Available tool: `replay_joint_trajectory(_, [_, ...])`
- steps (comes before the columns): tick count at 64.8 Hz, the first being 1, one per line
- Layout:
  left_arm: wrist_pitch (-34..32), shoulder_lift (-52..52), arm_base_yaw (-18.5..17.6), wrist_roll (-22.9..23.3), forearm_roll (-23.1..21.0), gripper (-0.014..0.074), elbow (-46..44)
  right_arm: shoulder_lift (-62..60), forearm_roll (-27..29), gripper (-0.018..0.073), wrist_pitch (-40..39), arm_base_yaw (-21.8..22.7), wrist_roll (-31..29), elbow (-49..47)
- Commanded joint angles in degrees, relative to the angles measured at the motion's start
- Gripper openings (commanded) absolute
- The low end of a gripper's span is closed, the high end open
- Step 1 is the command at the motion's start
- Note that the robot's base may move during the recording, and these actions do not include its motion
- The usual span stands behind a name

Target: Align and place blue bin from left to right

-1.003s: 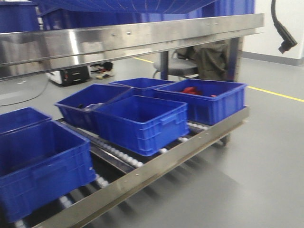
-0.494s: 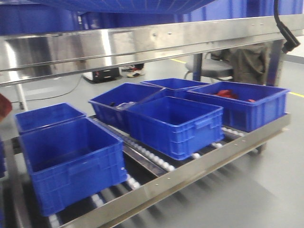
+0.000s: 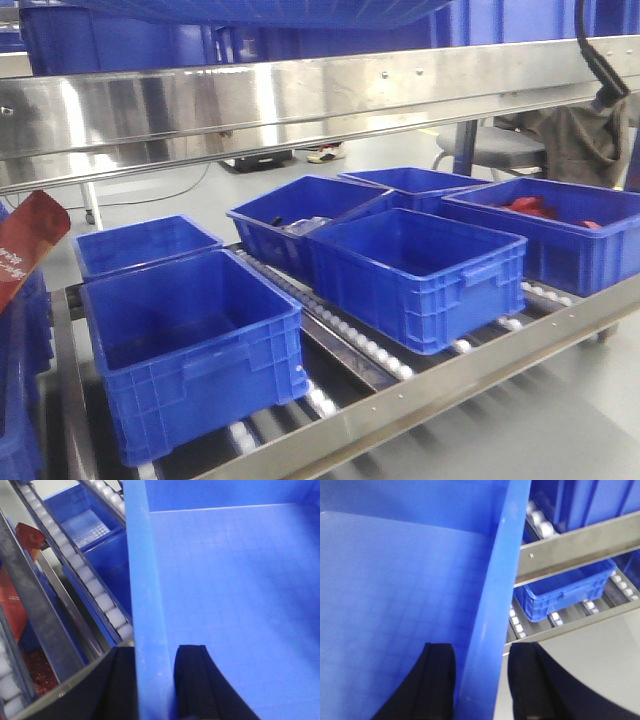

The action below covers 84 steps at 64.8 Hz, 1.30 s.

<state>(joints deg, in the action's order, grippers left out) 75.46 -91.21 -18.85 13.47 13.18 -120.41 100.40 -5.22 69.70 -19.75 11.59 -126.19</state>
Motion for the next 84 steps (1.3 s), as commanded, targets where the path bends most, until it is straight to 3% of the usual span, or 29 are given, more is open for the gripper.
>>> replay_joint_trajectory(1, [-5.5,1.6,-0.9,-0.7,-3.4,-0.0010,-1.5,-0.5,-0.5,-0.0079,-5.9,-0.3,1.4,-0.7])
replay_joint_trajectory(84, [-5.5,1.6,-0.9,-0.7,-3.4,-0.0010,-1.5,-0.5,-0.5,-0.0079,-6.0,-0.3,1.4,-0.7])
